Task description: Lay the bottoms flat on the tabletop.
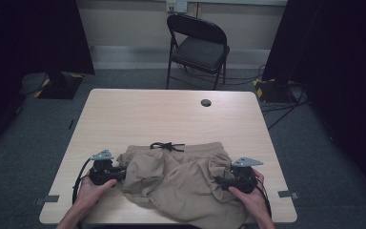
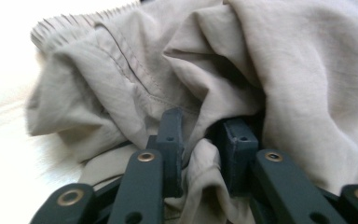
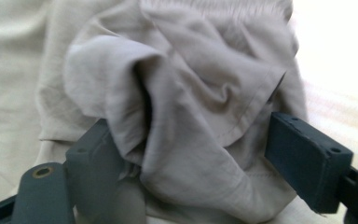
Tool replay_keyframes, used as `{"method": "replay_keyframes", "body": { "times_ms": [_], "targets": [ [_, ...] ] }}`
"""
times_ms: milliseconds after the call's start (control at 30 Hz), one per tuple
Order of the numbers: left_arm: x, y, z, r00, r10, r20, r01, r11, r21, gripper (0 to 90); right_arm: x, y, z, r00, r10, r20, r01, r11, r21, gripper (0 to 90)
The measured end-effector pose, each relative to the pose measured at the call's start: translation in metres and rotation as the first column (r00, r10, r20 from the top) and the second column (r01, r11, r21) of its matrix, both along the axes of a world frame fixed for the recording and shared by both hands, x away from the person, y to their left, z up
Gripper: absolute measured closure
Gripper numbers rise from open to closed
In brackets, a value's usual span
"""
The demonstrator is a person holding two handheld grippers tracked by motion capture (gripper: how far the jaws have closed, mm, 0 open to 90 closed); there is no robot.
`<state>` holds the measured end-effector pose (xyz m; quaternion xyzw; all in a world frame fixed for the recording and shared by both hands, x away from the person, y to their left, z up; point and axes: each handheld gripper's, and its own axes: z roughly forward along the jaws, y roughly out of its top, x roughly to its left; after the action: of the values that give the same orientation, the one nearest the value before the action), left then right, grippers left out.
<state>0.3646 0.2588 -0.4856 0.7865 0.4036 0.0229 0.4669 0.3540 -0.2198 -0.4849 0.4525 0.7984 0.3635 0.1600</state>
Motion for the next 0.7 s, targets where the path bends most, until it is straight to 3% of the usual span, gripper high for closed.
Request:
{"method": "replay_keyframes", "body": {
  "times_ms": [167, 200, 300, 367, 433, 467, 567, 667, 700],
  "targets": [
    [-0.001, 0.005, 0.017, 0.9992, -0.001, 0.041, 0.002, 0.9995, -0.033, 66.0, 0.004, -0.002, 0.014, 0.9992, -0.006, 0.04, 0.004, 0.9991, 0.042, 20.0],
    [0.0, 0.007, 0.022, 0.9986, -0.002, 0.053, 0.004, 0.9993, -0.038, 65.1, 0.007, -0.004, 0.024, 0.9983, -0.006, 0.058, 0.002, 0.9974, 0.072, 24.0],
    [0.007, 0.016, 0.037, 0.9958, 0.032, 0.086, -0.025, 0.9964, -0.081, 63.6, 0.009, -0.006, 0.037, 0.9966, 0.001, 0.082, -0.009, 0.9956, 0.093, 26.0],
    [0.009, 0.018, 0.041, 0.9953, 0.042, 0.087, -0.034, 0.9953, -0.09, 62.9, 0.011, -0.006, 0.04, 0.9956, 0.004, 0.094, -0.013, 0.9952, 0.097, 26.9],
    [0.017, 0.021, 0.046, 0.9931, 0.065, 0.097, -0.055, 0.9928, -0.106, 63.6, 0.019, -0.006, 0.047, 0.9941, -0.004, 0.109, -0.009, 0.9926, 0.121, 31.3],
    [0.027, 0.019, 0.045, 0.9926, 0.082, 0.089, -0.07, 0.989, -0.13, 64.4, 0.022, -0.006, 0.049, 0.9941, -0.004, 0.109, -0.01, 0.9919, 0.127, 33.5],
    [0.042, 0.005, 0.037, 0.9953, 0.071, 0.066, -0.065, 0.9934, -0.095, 66.1, 0.033, -0.001, 0.048, 0.9937, 0.012, 0.111, -0.029, 0.9889, 0.146, 43.7],
    [0.048, -0.006, 0.028, 0.9974, 0.06, 0.04, -0.058, 0.996, -0.069, 67.1, 0.042, 0.006, 0.042, 0.9941, 0.02, 0.107, -0.035, 0.9902, 0.135, 56.3],
    [0.051, -0.011, 0.021, 0.9991, 0.041, 0.01, -0.04, 0.9979, -0.05, 67.1, 0.042, 0.006, 0.042, 0.9941, 0.02, 0.107, -0.035, 0.9902, 0.135, 56.3]
  ]
}}
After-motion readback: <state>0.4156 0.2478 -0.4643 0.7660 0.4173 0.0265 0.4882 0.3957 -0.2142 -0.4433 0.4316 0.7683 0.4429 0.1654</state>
